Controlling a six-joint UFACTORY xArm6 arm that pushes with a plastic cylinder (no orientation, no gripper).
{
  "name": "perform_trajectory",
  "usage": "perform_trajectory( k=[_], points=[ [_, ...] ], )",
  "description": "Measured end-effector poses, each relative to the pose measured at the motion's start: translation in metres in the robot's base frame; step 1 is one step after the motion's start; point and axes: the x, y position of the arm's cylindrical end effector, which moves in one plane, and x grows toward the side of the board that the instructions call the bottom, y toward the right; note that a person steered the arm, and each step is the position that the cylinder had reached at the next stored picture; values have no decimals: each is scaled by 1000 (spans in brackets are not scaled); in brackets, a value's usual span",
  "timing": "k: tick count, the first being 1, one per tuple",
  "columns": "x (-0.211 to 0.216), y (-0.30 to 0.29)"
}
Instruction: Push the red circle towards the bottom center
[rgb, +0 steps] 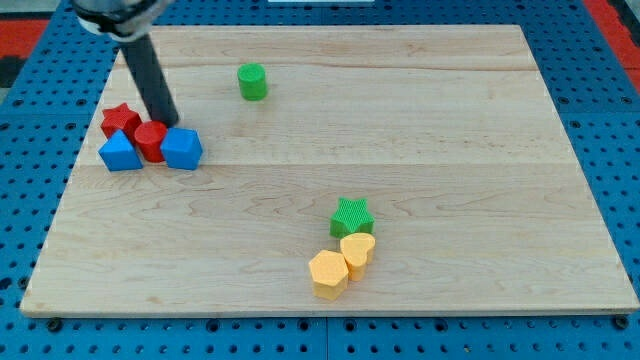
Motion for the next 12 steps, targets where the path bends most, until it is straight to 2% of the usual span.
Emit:
perform_trajectory(
  k=[1,2,3,5,6,7,8,9,10,11,12],
  points=[
    [-39,-14],
    [-43,-85],
    [-3,-123],
    [58,33],
    [66,52],
    [56,36],
    [45,55],
    [71,128],
    [106,145],
    [94,143],
    [87,84]
  ],
)
